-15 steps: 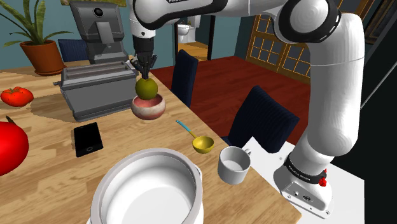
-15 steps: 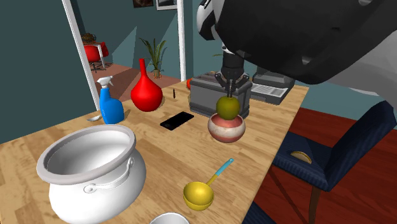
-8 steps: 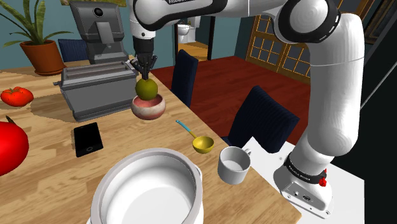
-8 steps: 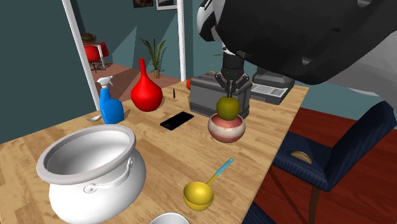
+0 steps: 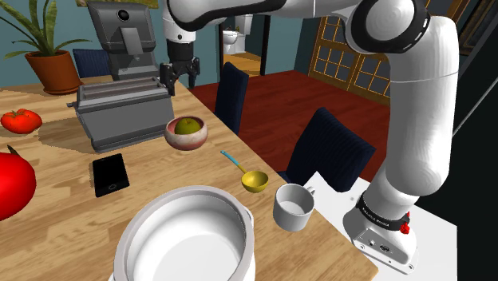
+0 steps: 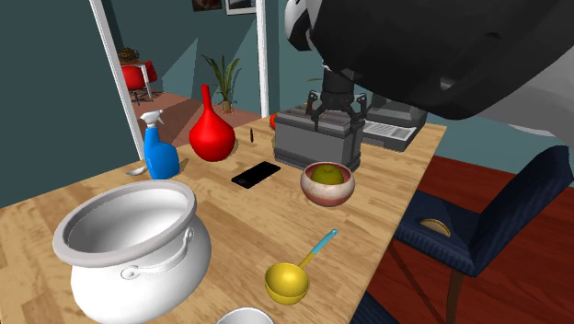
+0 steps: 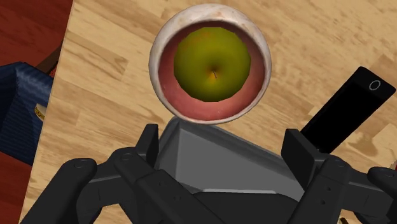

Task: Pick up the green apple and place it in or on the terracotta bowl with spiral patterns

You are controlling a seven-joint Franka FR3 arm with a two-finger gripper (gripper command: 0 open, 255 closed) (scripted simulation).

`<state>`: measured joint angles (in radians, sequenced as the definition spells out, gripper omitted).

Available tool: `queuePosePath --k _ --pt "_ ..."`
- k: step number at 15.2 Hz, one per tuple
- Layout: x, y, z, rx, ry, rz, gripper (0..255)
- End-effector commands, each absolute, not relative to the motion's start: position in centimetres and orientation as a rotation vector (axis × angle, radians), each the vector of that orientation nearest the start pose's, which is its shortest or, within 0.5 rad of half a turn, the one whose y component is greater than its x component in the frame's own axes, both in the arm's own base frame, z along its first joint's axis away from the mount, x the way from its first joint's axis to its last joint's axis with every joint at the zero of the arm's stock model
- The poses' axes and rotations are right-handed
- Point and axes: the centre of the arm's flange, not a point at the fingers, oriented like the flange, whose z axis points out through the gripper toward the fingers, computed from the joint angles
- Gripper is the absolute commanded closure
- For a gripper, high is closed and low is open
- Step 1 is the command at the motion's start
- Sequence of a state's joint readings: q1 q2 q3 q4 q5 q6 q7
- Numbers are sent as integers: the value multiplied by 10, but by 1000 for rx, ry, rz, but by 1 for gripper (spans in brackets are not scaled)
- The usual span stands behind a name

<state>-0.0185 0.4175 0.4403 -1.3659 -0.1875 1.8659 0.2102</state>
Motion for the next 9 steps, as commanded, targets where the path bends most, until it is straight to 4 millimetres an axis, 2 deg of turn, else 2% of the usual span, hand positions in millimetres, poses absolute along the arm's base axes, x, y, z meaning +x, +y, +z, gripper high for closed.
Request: queuePosePath --k 1,2,9 --pt "651 218 533 -3092 -328 -184 0" --pt "650 218 543 -3092 -328 -184 0" --pt "650 218 543 -3092 -328 -184 0"
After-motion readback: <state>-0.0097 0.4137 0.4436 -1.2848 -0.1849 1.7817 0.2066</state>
